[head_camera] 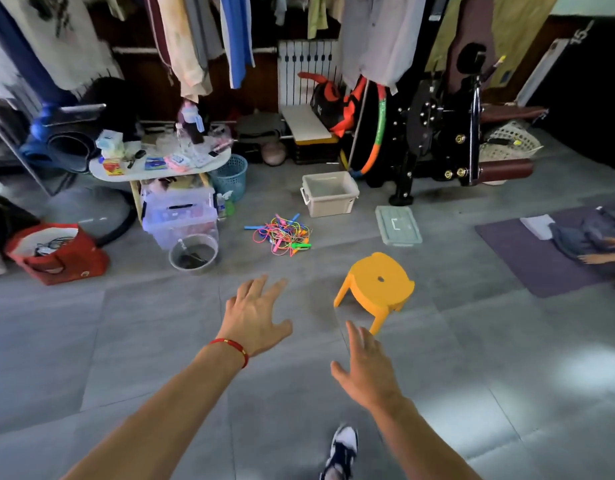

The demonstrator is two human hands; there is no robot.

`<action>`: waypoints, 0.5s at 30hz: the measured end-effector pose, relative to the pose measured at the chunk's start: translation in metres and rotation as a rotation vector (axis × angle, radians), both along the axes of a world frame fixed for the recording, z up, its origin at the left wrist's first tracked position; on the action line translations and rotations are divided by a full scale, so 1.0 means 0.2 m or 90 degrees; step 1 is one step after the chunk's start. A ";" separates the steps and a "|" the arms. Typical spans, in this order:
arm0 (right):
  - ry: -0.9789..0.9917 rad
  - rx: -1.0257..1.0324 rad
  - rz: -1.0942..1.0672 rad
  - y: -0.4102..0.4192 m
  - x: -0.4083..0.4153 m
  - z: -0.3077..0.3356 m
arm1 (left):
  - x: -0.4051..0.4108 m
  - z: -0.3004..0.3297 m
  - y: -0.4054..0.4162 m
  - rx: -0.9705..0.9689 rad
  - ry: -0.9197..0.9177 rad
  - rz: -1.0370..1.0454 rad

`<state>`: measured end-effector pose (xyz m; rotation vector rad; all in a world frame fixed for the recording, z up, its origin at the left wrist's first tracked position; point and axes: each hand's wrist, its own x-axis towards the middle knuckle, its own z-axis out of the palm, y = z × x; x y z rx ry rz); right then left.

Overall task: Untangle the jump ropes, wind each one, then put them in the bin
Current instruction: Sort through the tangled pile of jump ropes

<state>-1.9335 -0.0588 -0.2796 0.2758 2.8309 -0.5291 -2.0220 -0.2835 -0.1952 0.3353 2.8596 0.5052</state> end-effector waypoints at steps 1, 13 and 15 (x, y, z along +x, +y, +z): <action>-0.007 -0.009 0.007 0.03 -0.13 -0.01 | -0.12 -0.01 0.04 0.001 -0.003 0.011; -0.087 -0.040 0.069 0.45 -1.57 -0.06 | -1.33 -0.07 0.40 0.015 -0.044 0.103; -0.078 -0.038 0.085 0.46 -1.81 -0.05 | -1.53 -0.09 0.39 0.024 -0.047 0.117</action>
